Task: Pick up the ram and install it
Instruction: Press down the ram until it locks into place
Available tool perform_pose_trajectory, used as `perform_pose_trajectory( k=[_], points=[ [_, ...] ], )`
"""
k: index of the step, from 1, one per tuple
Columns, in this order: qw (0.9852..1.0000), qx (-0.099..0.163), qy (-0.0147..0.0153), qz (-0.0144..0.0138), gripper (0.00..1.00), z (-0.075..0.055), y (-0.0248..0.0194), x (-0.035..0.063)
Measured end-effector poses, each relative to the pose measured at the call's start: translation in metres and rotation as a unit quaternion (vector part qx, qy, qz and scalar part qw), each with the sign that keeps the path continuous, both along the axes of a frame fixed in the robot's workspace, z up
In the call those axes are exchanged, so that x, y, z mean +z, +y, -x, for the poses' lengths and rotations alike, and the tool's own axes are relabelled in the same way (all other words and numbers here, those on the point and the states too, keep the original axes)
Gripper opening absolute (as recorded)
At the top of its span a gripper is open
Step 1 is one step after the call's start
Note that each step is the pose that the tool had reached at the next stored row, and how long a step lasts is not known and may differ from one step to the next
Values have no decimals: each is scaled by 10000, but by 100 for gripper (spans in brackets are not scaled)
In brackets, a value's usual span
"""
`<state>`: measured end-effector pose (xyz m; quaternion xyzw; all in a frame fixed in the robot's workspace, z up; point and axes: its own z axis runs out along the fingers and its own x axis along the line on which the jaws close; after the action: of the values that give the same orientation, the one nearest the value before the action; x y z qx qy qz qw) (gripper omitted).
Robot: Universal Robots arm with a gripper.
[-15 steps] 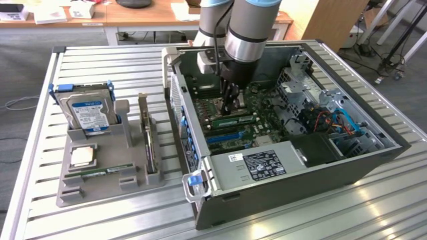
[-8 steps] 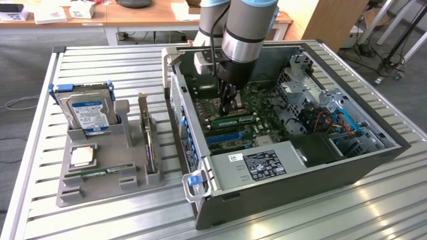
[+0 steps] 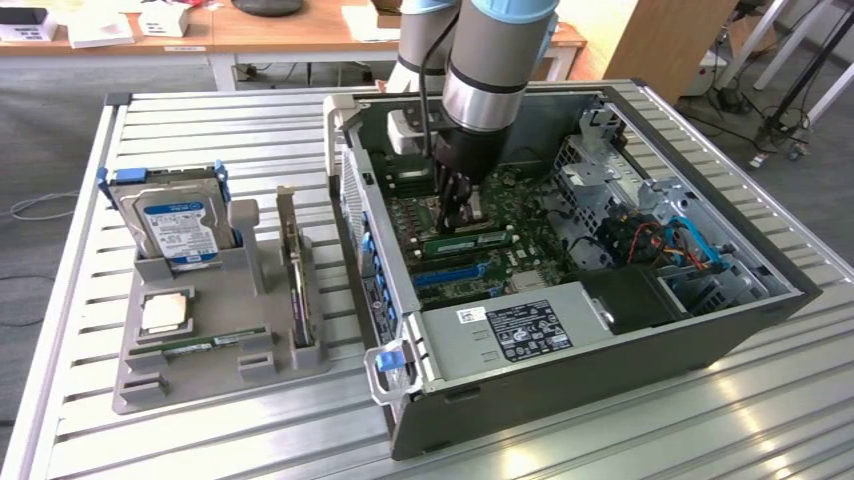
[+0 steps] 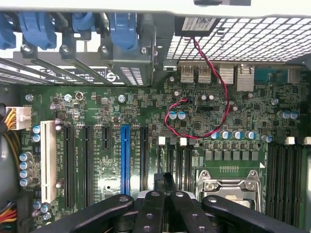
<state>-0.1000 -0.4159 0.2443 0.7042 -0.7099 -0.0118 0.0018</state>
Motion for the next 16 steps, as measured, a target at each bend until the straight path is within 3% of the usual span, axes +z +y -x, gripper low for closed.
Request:
perform_pose_trajectory(
  k=[10,16],
  points=[
    [10000,0,-1,-1,11,29,1,-12],
    [10000,0,0,0,11,68,26,-22]
  ],
)
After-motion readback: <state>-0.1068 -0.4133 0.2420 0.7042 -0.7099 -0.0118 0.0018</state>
